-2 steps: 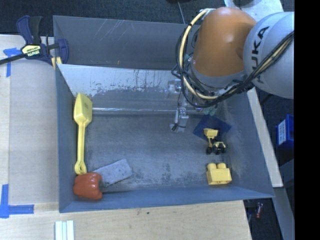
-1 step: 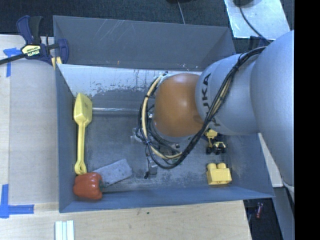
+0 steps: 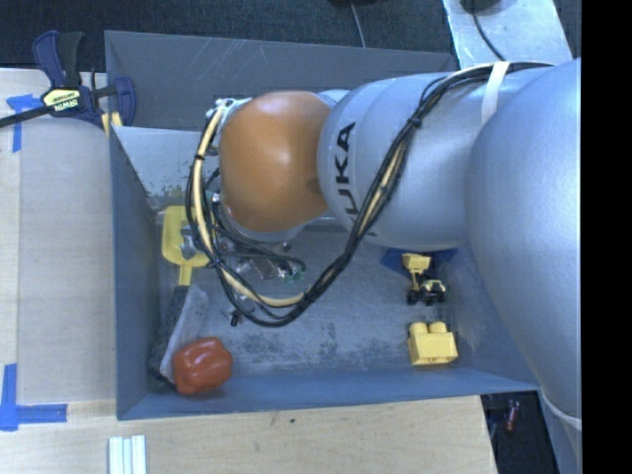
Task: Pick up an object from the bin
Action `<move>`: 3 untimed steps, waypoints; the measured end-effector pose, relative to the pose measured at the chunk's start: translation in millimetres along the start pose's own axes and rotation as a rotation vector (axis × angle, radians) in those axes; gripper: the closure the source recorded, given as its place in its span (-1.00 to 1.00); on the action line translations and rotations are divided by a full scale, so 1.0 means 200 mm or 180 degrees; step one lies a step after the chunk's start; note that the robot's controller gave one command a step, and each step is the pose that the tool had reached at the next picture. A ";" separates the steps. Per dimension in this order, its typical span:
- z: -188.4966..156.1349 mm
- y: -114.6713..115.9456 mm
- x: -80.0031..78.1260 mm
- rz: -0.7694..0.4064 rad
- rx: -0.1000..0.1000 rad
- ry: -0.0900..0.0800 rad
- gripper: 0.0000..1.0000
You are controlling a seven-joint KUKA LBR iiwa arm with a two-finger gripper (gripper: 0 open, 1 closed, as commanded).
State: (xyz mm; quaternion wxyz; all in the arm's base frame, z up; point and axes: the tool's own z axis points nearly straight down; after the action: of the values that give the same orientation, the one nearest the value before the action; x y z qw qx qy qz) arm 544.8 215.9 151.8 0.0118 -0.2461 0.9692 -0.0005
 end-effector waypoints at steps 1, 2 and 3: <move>0.26 0.06 0.20 0.0498 -0.0012 0.0110 -1.00; 0.39 -0.01 0.18 -0.1119 0.0000 0.0013 -1.00; 0.39 0.00 0.23 0.0208 -0.0011 0.0058 1.00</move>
Offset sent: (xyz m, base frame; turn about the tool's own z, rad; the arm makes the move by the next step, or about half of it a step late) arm -0.0301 -0.0188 -0.0818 -0.3553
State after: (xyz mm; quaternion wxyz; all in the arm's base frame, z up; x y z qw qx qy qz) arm 506.9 194.6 72.5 0.0026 -0.2143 0.9768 -0.0007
